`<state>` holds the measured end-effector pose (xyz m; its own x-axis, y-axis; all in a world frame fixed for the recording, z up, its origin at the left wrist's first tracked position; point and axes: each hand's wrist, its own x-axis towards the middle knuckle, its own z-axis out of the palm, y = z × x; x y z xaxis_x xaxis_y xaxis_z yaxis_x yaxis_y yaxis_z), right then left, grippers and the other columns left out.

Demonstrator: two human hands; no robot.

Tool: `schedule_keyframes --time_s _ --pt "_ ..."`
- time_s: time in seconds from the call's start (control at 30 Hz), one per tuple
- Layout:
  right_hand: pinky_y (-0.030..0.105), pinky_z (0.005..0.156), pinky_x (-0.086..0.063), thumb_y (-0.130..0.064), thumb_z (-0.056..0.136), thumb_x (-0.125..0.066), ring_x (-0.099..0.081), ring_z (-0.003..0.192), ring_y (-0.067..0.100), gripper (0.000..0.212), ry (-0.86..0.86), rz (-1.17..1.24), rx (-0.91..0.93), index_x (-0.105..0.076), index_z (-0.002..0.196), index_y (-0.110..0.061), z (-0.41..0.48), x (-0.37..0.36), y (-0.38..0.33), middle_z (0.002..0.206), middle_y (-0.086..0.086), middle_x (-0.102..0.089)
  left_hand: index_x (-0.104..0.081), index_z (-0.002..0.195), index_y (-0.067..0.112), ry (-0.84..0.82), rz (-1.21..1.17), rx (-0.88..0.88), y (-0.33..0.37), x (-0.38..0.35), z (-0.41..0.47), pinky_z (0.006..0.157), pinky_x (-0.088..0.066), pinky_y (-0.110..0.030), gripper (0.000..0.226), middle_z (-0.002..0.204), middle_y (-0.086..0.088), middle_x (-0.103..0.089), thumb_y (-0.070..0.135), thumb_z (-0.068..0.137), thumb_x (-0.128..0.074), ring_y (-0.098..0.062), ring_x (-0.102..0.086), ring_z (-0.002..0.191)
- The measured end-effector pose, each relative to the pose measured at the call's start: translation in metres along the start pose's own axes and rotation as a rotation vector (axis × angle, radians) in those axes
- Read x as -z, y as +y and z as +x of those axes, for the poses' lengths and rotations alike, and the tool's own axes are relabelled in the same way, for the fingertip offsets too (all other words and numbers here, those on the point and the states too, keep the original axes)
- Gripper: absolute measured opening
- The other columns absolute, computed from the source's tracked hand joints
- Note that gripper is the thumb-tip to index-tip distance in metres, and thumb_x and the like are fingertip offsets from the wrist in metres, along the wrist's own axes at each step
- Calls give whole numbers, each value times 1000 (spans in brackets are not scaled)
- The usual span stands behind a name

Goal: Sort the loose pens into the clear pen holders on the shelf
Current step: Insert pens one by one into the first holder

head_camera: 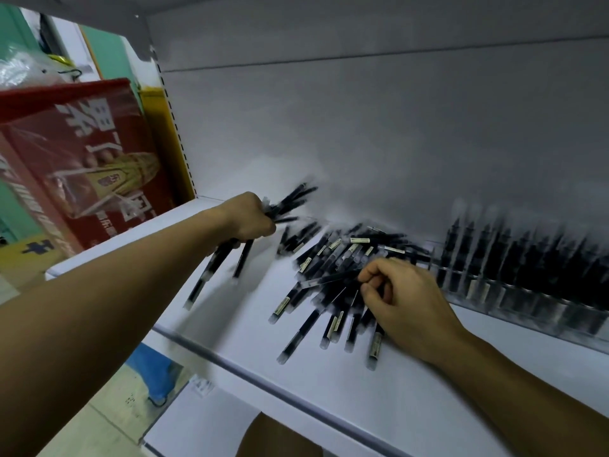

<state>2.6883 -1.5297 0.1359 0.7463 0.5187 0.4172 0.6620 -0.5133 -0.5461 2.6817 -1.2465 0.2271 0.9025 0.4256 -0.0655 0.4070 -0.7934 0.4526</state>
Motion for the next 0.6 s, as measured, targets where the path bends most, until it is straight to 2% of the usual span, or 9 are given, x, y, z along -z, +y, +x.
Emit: schedule_keyframes --time_s 0.17,0.4,0.47,0.53,0.6 --pt "12 62 -39 -16 94 -64 -54 79 0 12 0 -7 -1 -66 94 -28 0 1 -1 82 -15 -59 -50 74 3 -38 -12 -7 -1 4 -4 44 -37 -26 13 61 -13 -45 7 82 -59 -21 -38 41" --pt "11 62 -38 -15 94 -64 -54 77 0 14 33 14 -16 -66 92 -29 -1 4 0 81 -14 -60 -49 69 5 11 -84 -118 8 -2 -8 45 -40 -28 21 58 -12 -46 9 84 -62 -24 -41 43" --pt "16 62 -41 -13 93 -64 -55 73 4 16 64 29 -23 -66 90 -29 -1 6 0 79 -13 -61 -50 70 5 -27 -96 -151 15 -3 -11 46 -40 -28 19 61 -14 -48 9 84 -63 -23 -41 43" --pt "23 62 -47 -12 94 -64 -56 71 8 16 116 69 -33 -65 89 -27 -2 10 -2 76 -10 -62 -48 68 8 -53 -85 -205 24 -3 -15 45 -39 -28 23 55 -9 -45 7 85 -63 -22 -39 40" --pt "26 62 -51 -13 96 -64 -57 69 10 13 180 202 -73 -66 92 -25 -1 17 -8 76 -7 -63 -45 65 12 -65 -43 -275 34 -3 -21 43 -37 -26 28 50 -4 -43 8 85 -63 -18 -38 37"
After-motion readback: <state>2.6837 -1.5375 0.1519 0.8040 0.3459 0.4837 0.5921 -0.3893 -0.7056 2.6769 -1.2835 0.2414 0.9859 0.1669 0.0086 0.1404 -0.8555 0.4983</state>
